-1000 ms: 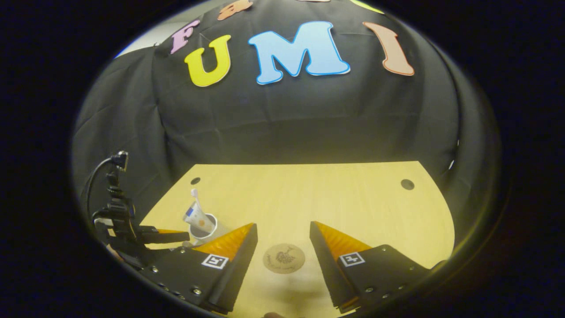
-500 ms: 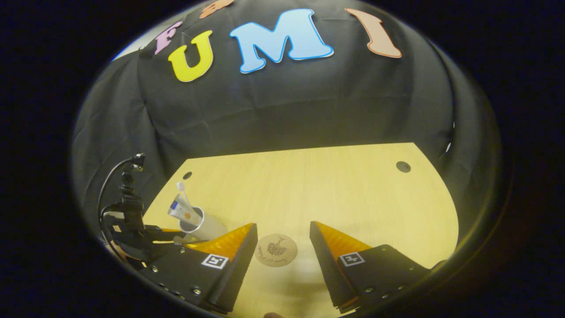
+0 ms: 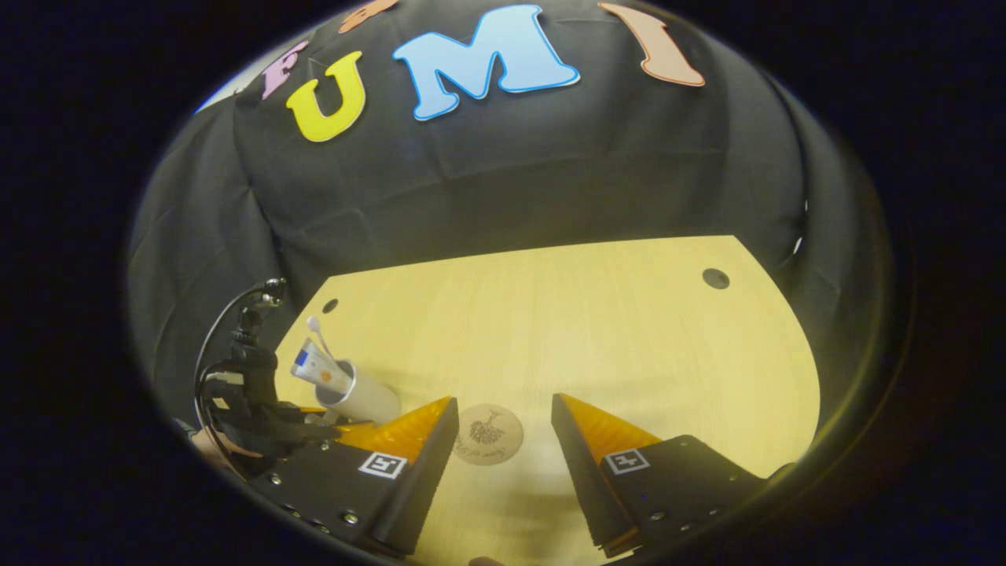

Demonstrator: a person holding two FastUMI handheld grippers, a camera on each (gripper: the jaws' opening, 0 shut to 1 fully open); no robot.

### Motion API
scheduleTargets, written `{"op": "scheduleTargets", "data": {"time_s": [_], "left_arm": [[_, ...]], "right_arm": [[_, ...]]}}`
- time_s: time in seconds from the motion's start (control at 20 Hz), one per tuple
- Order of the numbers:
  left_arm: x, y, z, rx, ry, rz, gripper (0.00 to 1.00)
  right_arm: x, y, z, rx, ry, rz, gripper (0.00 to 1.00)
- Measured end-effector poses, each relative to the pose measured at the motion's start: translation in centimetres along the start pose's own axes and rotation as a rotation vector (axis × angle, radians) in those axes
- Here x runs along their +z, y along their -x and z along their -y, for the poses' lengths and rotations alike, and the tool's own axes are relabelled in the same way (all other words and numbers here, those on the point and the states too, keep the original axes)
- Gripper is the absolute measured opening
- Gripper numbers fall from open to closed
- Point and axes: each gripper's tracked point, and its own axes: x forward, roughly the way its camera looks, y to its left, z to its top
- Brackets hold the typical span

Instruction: Put the toothbrush and toothpaste on the desktop into the cup, then pick up the cup and place it on the coaster on the desktop.

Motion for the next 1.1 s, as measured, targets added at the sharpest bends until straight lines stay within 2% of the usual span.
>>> {"op": "scheduleTargets", "data": {"time_s": [0.05, 0.1, 0.15, 0.2, 0.25, 0.3, 0.35, 0.4, 0.45, 0.5, 0.55, 0.6, 0.65, 0.95, 1.1], "left_arm": [[-0.2, -0.2, 0.1, 0.003, 0.002, -0.006, 0.61], [-0.5, -0.2, 0.2, -0.004, 0.011, -0.011, 0.66], [-0.4, -0.4, 0.4, -0.011, 0.017, -0.016, 0.55], [-0.6, -0.7, 0.2, 0.000, 0.016, -0.021, 0.52], [-0.6, -0.6, 0.2, 0.008, 0.024, -0.026, 0.54], [-0.3, -0.6, 0.4, 0.015, 0.015, -0.022, 0.37], [-0.6, -0.7, 0.4, 0.016, 0.005, -0.029, 0.37], [-0.7, -0.7, 0.5, 0.020, 0.002, -0.034, 0.31], [-0.8, -0.8, 0.5, 0.021, -0.005, -0.037, 0.41], [-0.7, -0.9, 0.6, 0.023, -0.007, -0.037, 0.36], [-0.6, -0.9, 0.7, 0.021, 0.002, -0.032, 0.35], [-0.5, -0.8, 0.8, 0.021, 0.003, -0.029, 0.41], [-0.5, -0.8, 0.8, 0.021, 0.003, -0.027, 0.35], [1.1, 0.5, 3.2, 0.021, -0.059, 0.026, 0.36], [1.5, 1.1, 6.0, -0.009, -0.095, 0.043, 0.35]], "right_arm": [[-0.2, 0.0, 0.1, 0.000, -0.005, -0.004, 0.76], [-0.3, -0.1, 0.2, 0.003, -0.011, -0.009, 0.76], [-0.5, 0.0, 0.2, 0.004, -0.015, -0.012, 0.76], [-0.5, 0.0, 0.3, 0.002, -0.018, -0.015, 0.76], [-0.6, 0.0, 0.4, 0.000, -0.019, -0.017, 0.76], [-0.7, 0.1, 0.4, 0.000, -0.020, -0.019, 0.76], [-0.7, 0.0, 0.5, -0.002, -0.020, -0.019, 0.76], [-0.8, 0.0, 0.5, -0.003, -0.021, -0.019, 0.76], [-0.8, 0.2, 0.6, -0.003, -0.023, -0.020, 0.76], [-0.7, 0.2, 0.6, -0.003, -0.024, -0.018, 0.76], [-0.7, 0.3, 0.7, -0.005, -0.025, -0.016, 0.76], [-0.7, 0.4, 0.8, -0.007, -0.025, -0.014, 0.76], [-0.7, 0.4, 0.9, -0.009, -0.026, -0.014, 0.76], [-0.4, 0.8, 1.5, -0.008, -0.044, 0.002, 0.76], [-0.1, 1.2, 1.7, -0.006, -0.046, 0.012, 0.76]]}}
